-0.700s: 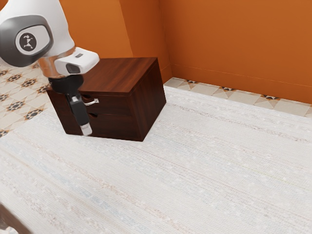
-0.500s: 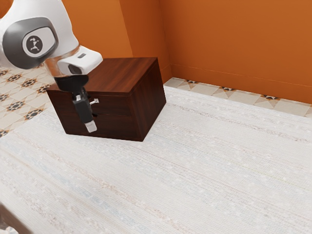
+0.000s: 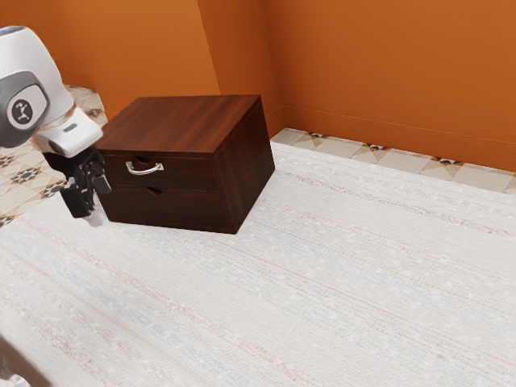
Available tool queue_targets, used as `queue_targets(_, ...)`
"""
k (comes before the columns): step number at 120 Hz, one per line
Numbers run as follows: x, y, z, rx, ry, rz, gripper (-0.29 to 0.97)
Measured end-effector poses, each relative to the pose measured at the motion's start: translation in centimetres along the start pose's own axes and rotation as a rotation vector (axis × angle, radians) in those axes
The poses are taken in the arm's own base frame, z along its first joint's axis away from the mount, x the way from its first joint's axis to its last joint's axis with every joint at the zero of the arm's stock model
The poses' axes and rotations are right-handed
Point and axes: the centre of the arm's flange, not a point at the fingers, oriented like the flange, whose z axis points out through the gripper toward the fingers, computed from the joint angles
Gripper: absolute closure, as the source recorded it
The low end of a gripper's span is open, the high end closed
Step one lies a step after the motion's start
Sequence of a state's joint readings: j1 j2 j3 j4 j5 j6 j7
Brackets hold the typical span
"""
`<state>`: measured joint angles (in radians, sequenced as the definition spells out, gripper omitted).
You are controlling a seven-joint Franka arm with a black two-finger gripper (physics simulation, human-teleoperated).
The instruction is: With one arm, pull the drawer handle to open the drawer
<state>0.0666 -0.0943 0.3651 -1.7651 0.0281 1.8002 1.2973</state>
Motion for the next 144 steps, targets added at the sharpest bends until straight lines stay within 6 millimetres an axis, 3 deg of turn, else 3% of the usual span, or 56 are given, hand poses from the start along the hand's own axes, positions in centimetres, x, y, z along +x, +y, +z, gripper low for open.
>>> queue_targets(22,0.6,-1.9,0.7,0.088,0.045,0.197,0.1)
queue_targets(33,0.1,-3.3,1.7,0.122,0.077,0.258,0.24)
queue_targets(52,-0.9,-5.8,2.3,0.192,0.141,0.333,0.33)
queue_targets(77,-0.7,-7.6,2.0,0.265,0.149,0.466,0.37)
queue_targets(144,-1.1,-10.6,5.4,0.281,0.128,0.665,0.39)
